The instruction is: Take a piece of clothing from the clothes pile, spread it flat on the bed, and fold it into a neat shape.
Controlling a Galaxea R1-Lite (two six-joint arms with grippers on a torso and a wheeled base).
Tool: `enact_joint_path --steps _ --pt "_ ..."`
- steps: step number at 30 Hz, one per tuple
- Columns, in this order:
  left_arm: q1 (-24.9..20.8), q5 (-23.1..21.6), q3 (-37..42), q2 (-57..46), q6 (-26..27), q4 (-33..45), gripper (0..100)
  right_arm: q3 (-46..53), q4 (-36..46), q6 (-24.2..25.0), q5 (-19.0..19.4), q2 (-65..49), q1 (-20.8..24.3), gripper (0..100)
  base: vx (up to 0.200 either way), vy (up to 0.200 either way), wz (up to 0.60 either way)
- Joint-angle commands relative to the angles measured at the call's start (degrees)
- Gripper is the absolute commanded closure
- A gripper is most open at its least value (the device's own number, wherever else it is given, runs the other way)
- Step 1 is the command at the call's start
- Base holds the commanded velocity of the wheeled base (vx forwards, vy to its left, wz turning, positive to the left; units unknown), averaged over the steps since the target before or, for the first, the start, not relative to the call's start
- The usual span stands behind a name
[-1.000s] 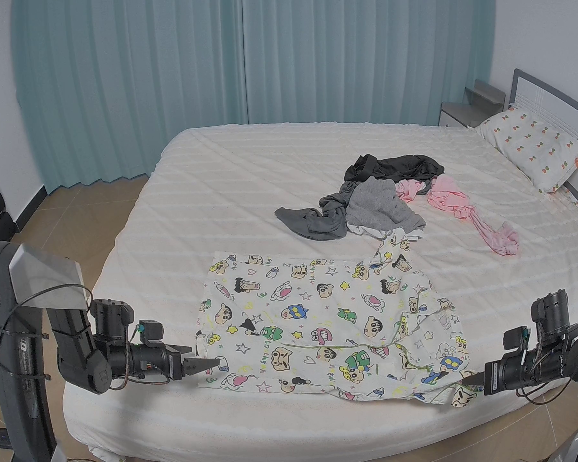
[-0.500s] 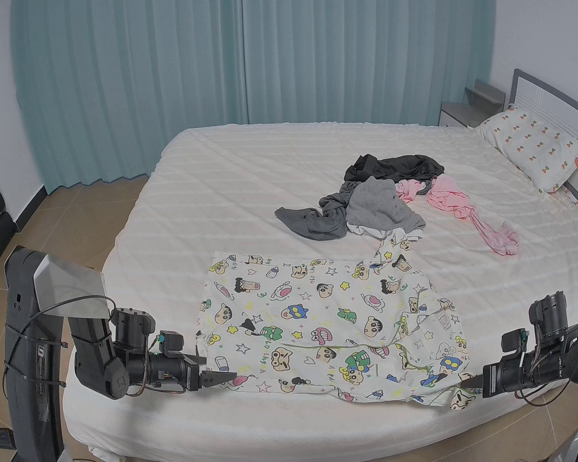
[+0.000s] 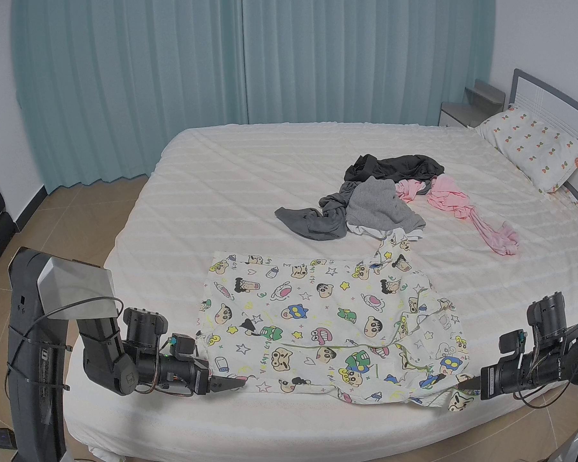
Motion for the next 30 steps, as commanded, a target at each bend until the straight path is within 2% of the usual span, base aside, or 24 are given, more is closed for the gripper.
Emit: enact_joint_path --steps 1,2,3,13,19,23,25,30 --pt "-0.5 0.0 -0.7 -0.3 0.2 0.2 0 0.3 0.0 0.0 0.1 -0.2 0.3 100 0.0 0.0 0.0" --pt "-0.5 -0.1 -0.7 -0.3 0.2 0.2 0 0.3 0.0 -0.1 0.1 -0.1 0.3 100 0.0 0.0 0.0" --pt "-0.5 -0.1 -0.7 -0.3 0.2 0.3 100 0.3 0.0 -0.1 0.1 -0.1 0.3 100 0.0 0.0 0.0" --pt "0.2 0.1 -0.5 -0.2 0.5 -0.1 100 0.3 -0.1 0.0 -0.1 -0.3 0.3 100 0.0 0.0 0.0" --pt "3.1 0.3 1.8 -0.7 3.0 -1.3 100 0.6 -0.1 0.0 -0.1 -0.9 0.1 100 0.0 0.0 0.0" --pt "3.3 0.2 4.6 -1.7 3.0 -4.7 100 1.1 -0.1 0.0 0.2 -1.9 0.0 100 0.0 0.0 0.0" --pt "3.6 -0.2 9.3 -3.4 2.6 -10.0 100 1.3 -0.1 0.1 0.2 -3.5 0.0 100 0.0 0.0 0.0" --pt "4.3 -0.2 15.0 -4.2 2.7 -17.5 100 2.1 -0.1 0.1 0.2 -5.0 0.0 100 0.0 0.0 0.0"
